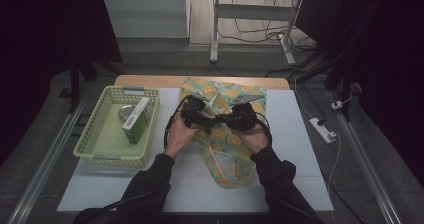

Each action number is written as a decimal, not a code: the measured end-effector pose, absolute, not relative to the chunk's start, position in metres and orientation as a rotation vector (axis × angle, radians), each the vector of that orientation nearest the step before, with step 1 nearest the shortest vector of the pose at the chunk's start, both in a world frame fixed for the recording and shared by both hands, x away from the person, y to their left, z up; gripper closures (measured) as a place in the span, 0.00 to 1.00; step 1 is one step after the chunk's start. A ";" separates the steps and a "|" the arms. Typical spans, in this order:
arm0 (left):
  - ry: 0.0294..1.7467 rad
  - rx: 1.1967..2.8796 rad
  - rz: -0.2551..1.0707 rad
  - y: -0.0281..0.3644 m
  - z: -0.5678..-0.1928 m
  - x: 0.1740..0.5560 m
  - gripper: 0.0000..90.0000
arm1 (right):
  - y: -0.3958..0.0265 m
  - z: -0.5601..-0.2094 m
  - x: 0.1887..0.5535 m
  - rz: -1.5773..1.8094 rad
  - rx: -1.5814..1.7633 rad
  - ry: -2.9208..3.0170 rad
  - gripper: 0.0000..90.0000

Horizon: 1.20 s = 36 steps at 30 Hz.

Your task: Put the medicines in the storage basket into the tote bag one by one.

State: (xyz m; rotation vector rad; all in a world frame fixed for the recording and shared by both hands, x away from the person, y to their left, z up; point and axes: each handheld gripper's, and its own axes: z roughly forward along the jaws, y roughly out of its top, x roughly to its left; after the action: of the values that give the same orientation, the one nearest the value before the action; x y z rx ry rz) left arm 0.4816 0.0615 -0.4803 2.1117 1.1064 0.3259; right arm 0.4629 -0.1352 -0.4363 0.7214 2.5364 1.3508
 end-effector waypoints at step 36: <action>0.970 2.064 0.240 0.132 -0.432 0.412 0.00 | -0.140 -0.434 0.464 1.359 0.722 2.519 0.99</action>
State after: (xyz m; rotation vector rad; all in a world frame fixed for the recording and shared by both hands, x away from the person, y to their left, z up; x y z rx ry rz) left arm 0.4123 0.1317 -0.4323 2.0645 0.9703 0.2396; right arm 0.4641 -0.1397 -0.4336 0.7218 2.5193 1.3591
